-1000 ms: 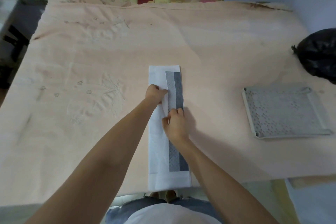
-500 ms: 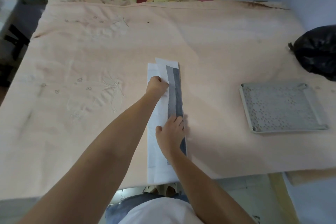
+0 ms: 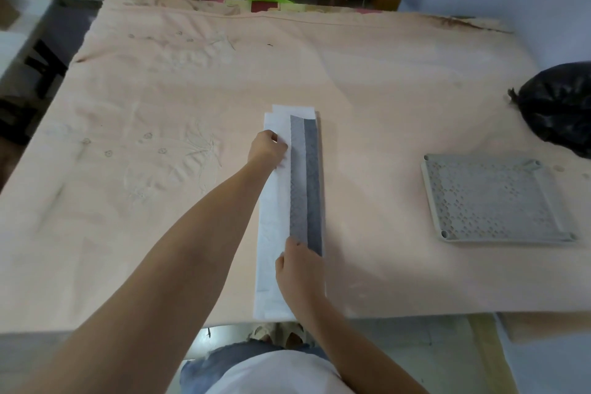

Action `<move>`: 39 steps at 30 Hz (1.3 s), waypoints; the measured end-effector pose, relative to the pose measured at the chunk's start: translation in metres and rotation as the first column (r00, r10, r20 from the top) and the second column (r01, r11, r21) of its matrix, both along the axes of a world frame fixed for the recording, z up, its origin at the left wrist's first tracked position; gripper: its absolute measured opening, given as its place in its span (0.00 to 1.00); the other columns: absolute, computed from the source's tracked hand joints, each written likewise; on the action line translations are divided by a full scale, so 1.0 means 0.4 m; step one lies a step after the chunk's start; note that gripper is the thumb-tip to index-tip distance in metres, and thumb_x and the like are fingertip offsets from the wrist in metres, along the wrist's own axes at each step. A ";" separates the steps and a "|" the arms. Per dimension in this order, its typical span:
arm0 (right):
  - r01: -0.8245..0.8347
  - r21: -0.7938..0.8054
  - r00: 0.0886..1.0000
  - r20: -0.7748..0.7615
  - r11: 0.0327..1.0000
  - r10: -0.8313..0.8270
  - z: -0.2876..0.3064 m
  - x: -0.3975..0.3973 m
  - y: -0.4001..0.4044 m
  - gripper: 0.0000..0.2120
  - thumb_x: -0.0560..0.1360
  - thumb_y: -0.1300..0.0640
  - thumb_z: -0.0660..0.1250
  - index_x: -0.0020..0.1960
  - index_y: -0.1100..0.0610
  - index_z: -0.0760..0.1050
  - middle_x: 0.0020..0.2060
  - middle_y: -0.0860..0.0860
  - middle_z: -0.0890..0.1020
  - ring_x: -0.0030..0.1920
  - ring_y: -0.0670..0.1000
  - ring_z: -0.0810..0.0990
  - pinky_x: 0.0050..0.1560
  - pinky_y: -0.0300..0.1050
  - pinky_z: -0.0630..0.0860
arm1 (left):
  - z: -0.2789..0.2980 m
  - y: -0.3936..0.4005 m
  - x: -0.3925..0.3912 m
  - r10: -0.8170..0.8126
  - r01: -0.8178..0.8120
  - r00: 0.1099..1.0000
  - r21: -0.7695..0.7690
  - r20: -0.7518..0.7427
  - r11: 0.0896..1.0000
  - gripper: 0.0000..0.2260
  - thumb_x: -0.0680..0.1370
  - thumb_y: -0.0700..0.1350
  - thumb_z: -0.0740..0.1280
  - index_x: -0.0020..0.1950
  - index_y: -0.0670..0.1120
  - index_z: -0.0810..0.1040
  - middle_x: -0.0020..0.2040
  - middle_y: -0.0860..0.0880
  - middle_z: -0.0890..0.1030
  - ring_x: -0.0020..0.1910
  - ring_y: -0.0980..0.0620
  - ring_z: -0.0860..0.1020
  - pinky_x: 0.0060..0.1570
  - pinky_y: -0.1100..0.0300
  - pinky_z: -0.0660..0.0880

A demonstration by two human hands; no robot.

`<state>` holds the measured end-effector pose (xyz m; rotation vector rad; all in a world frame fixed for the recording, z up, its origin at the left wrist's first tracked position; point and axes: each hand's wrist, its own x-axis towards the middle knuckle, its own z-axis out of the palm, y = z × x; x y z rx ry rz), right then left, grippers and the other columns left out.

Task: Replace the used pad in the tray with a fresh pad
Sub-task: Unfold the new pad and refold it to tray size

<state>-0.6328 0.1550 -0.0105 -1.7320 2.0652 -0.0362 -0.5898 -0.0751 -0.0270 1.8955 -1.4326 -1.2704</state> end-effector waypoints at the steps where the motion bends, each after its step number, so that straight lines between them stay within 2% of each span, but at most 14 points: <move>1: -0.017 -0.006 1.000 0.008 1.000 0.017 0.012 0.004 -0.001 0.10 0.82 0.55 0.53 0.57 0.58 0.69 0.49 0.53 0.81 0.48 0.52 0.81 0.48 0.47 0.79 | 0.006 0.000 0.006 0.010 -0.010 1.000 -0.014 0.007 1.000 0.05 0.78 0.43 0.60 0.43 0.45 0.72 0.35 0.48 0.79 0.29 0.49 0.79 0.42 0.50 0.82; 5: -0.118 -0.016 0.993 0.016 0.993 0.118 0.055 0.034 -0.010 0.06 0.81 0.57 0.56 0.56 0.57 0.68 0.47 0.54 0.82 0.48 0.54 0.82 0.45 0.45 0.78 | 0.037 0.003 0.047 0.071 -0.067 0.996 -0.077 0.046 0.995 0.04 0.79 0.44 0.59 0.48 0.45 0.71 0.37 0.48 0.78 0.34 0.45 0.79 0.46 0.49 0.80; 10: -0.188 -0.037 0.973 0.129 0.981 0.192 0.086 0.106 -0.031 0.08 0.79 0.57 0.57 0.57 0.57 0.69 0.49 0.54 0.82 0.49 0.55 0.82 0.46 0.45 0.76 | 0.070 0.006 0.150 0.156 -0.149 0.987 -0.135 0.045 0.980 0.04 0.78 0.43 0.59 0.48 0.44 0.72 0.42 0.45 0.79 0.43 0.41 0.82 0.46 0.47 0.80; 13: -0.212 0.007 0.953 0.222 0.977 0.206 0.095 0.158 -0.044 0.07 0.78 0.58 0.57 0.55 0.57 0.68 0.50 0.55 0.81 0.50 0.57 0.80 0.46 0.46 0.72 | 0.078 0.006 0.230 0.188 -0.175 0.979 -0.156 0.073 0.972 0.05 0.77 0.42 0.59 0.48 0.44 0.74 0.44 0.44 0.80 0.45 0.41 0.81 0.47 0.48 0.80; 16: -0.229 0.027 0.938 0.271 0.973 0.214 0.094 0.213 -0.059 0.01 0.77 0.59 0.57 0.47 0.55 0.64 0.41 0.51 0.77 0.43 0.57 0.77 0.42 0.44 0.66 | 0.071 -0.002 0.313 0.210 -0.196 0.975 -0.161 0.073 0.967 0.06 0.77 0.41 0.60 0.49 0.42 0.75 0.47 0.41 0.82 0.45 0.41 0.81 0.48 0.47 0.79; 18: -0.236 0.035 0.934 0.284 0.971 0.217 0.090 0.257 -0.071 0.04 0.76 0.58 0.57 0.44 0.54 0.62 0.38 0.51 0.73 0.39 0.54 0.71 0.42 0.44 0.65 | 0.061 -0.011 0.366 0.216 -0.202 0.973 -0.156 0.077 0.967 0.05 0.76 0.41 0.60 0.48 0.43 0.75 0.47 0.41 0.82 0.45 0.41 0.81 0.48 0.48 0.79; 21: -0.235 0.042 0.934 0.286 0.971 0.214 0.077 0.324 -0.088 0.01 0.76 0.57 0.58 0.47 0.55 0.67 0.44 0.53 0.78 0.43 0.55 0.76 0.42 0.43 0.66 | 0.044 -0.028 0.430 0.197 -0.180 0.975 -0.162 0.098 0.970 0.02 0.76 0.42 0.61 0.45 0.45 0.73 0.45 0.43 0.82 0.43 0.43 0.81 0.45 0.52 0.77; 23: -0.205 0.054 0.943 0.278 0.977 0.182 0.061 0.384 -0.103 0.05 0.77 0.56 0.59 0.51 0.56 0.70 0.47 0.52 0.80 0.47 0.54 0.79 0.42 0.43 0.66 | 0.025 -0.046 0.476 0.162 -0.145 0.981 -0.147 0.107 0.978 0.02 0.77 0.43 0.62 0.45 0.45 0.73 0.43 0.45 0.80 0.42 0.43 0.80 0.44 0.54 0.76; 28: -0.101 0.091 0.965 0.251 0.991 0.075 0.008 0.530 -0.131 0.07 0.77 0.54 0.61 0.52 0.56 0.71 0.48 0.53 0.81 0.49 0.54 0.80 0.43 0.42 0.68 | -0.024 -0.081 0.583 0.063 -0.051 0.991 -0.102 0.116 0.993 0.03 0.77 0.43 0.61 0.45 0.45 0.72 0.41 0.45 0.78 0.38 0.44 0.77 0.39 0.54 0.75; 30: -0.066 0.109 0.969 0.243 0.992 0.038 -0.014 0.573 -0.132 0.07 0.77 0.54 0.61 0.53 0.55 0.71 0.47 0.51 0.81 0.48 0.53 0.81 0.44 0.40 0.68 | -0.038 -0.087 0.625 0.051 -0.043 0.993 -0.075 0.108 0.996 0.03 0.77 0.42 0.61 0.45 0.44 0.72 0.42 0.44 0.79 0.39 0.41 0.80 0.42 0.51 0.79; 33: -0.054 0.157 0.973 0.229 0.986 0.017 -0.042 0.611 -0.133 0.07 0.77 0.53 0.61 0.53 0.54 0.72 0.46 0.50 0.81 0.47 0.50 0.81 0.47 0.40 0.71 | -0.053 -0.095 0.674 0.028 -0.025 0.994 -0.032 0.105 0.999 0.02 0.77 0.42 0.62 0.45 0.44 0.72 0.44 0.43 0.80 0.43 0.40 0.82 0.47 0.47 0.79; 35: -0.066 0.179 0.976 0.218 0.982 0.026 -0.055 0.625 -0.134 0.06 0.77 0.54 0.61 0.52 0.55 0.72 0.45 0.51 0.81 0.46 0.51 0.80 0.46 0.42 0.73 | -0.063 -0.098 0.696 0.004 -0.004 0.993 0.001 0.121 1.000 0.02 0.76 0.42 0.62 0.45 0.45 0.72 0.44 0.45 0.79 0.43 0.42 0.81 0.48 0.48 0.79; 39: -0.101 0.182 0.979 0.196 0.978 0.065 -0.073 0.644 -0.136 0.06 0.77 0.54 0.60 0.51 0.57 0.72 0.43 0.52 0.81 0.44 0.53 0.80 0.43 0.43 0.69 | -0.085 -0.104 0.726 -0.008 0.003 0.989 0.036 0.147 0.999 0.01 0.75 0.43 0.64 0.46 0.47 0.74 0.44 0.49 0.78 0.42 0.47 0.77 0.47 0.55 0.76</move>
